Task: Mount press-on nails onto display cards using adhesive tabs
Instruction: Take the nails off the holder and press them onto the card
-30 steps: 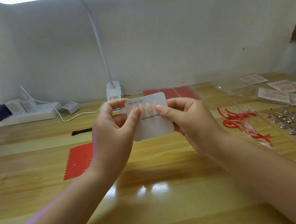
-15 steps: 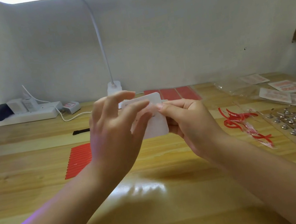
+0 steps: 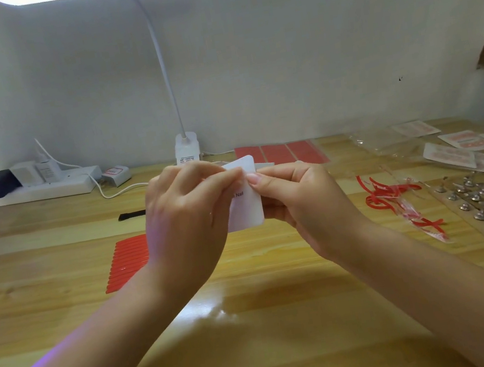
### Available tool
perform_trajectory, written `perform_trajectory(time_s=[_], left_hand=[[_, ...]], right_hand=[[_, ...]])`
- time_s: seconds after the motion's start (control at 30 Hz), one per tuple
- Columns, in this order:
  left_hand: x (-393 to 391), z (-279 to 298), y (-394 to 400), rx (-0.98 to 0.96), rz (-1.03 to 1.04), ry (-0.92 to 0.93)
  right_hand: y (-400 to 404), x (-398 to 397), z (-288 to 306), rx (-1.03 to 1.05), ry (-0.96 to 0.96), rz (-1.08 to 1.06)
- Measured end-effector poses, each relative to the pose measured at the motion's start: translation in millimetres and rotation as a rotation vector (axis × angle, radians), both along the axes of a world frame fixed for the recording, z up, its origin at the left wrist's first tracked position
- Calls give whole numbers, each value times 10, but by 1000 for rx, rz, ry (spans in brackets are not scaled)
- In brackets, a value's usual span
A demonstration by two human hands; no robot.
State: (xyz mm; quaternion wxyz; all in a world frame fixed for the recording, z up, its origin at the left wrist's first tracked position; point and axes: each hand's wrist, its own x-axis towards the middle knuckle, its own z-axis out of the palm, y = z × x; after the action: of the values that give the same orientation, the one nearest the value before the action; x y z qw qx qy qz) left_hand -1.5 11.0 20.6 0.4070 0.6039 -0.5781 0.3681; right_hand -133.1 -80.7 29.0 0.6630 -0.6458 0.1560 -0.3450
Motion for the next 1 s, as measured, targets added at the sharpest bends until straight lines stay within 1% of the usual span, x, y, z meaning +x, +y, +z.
perform_trajectory(time_s=[0.23, 0.5, 0.6, 0.73, 0.77, 0.83, 0.9, 0.97, 1.0], left_hand=[[6, 10, 4, 5, -19, 36], [33, -10, -6, -12, -32, 20], [38, -10, -23, -7, -46, 55], [5, -17, -26, 23, -194, 246], [-6, -21, -25, 14, -211, 301], [-3, -8, -29, -11, -169, 436], [10, 19, -39, 5, -160, 660], [25, 21, -61, 57, -283, 901], [38, 9, -74, 72, -347, 978]], right_hand=[[10, -12, 9, -2, -16, 15], [12, -11, 4, -13, -24, 6], [7, -6, -8, -10, -29, 6], [-25, 7, -7, 14, -49, 7], [-36, 9, -5, 11, -50, -4], [-60, 17, -6, 13, -47, -27], [-85, 23, -10, 33, -41, -41], [-105, 30, -16, 60, -41, -35], [-114, 31, -20, 74, -50, -20]])
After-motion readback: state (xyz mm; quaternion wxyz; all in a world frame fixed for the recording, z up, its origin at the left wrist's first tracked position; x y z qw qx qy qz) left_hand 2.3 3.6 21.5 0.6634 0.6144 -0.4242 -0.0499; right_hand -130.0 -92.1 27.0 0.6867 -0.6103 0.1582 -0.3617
